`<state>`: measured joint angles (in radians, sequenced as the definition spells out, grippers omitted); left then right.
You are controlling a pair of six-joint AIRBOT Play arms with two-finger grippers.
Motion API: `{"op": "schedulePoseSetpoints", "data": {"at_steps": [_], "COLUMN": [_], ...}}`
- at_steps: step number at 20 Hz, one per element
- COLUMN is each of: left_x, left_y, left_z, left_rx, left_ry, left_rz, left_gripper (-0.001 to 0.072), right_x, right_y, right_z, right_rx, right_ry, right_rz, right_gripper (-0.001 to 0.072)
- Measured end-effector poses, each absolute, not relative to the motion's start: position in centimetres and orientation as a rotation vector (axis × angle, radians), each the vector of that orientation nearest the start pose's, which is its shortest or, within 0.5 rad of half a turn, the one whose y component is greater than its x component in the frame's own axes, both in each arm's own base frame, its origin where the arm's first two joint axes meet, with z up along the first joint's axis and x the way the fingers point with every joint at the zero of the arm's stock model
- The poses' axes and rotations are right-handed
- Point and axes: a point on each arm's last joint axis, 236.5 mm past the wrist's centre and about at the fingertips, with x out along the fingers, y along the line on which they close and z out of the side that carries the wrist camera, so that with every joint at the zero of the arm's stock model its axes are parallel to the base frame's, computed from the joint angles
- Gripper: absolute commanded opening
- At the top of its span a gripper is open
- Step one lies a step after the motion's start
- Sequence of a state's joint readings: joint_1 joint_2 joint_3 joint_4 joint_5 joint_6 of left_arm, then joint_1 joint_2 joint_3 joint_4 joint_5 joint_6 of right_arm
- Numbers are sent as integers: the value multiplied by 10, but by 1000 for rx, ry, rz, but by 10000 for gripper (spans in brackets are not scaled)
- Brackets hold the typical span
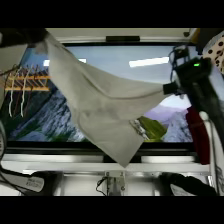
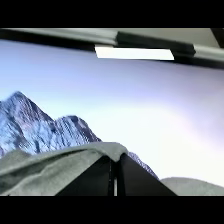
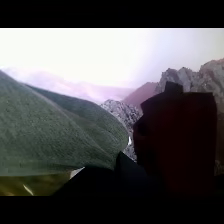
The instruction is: Fold the shirts.
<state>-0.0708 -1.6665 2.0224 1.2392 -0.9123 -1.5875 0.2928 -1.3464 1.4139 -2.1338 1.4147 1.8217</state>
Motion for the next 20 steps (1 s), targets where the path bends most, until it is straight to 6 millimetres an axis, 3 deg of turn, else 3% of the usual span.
{"op": "schedulePoseSetpoints", "data": {"at_steps": [1,3,5,7,9,12,13,16,20], "left_x": [594,587,564,535,503,455,438,380,302], "left_y": [-123,-158,-182,-178,-159,-124,-123,-133,-177], "left_z": [189,121,68,38,31,46,51,44,5], "left_rx": [-276,-272,-235,-166,-111,-72,-77,-90,-246], "left_ry": [643,825,1008,1167,1310,1456,1490,1592,1650], "left_rz": [-282,-318,-356,-361,-345,-295,-298,-311,-404], "left_gripper": [154,711,720,718,717,717,717,718,718], "right_x": [405,403,399,396,392,390,390,388,383], "right_y": [-12,-16,-13,-12,-11,-13,-12,-8,10], "right_z": [67,24,-1,-10,-9,8,14,29,32], "right_rx": [-416,-416,-420,-436,-457,-472,-472,-454,-392], "right_ry": [1239,1358,1428,1464,1481,1458,1444,1412,1404], "right_rz": [-322,-330,-309,-286,-256,-226,-218,-189,-119], "right_gripper": [68,68,68,68,68,68,68,68,68]}}
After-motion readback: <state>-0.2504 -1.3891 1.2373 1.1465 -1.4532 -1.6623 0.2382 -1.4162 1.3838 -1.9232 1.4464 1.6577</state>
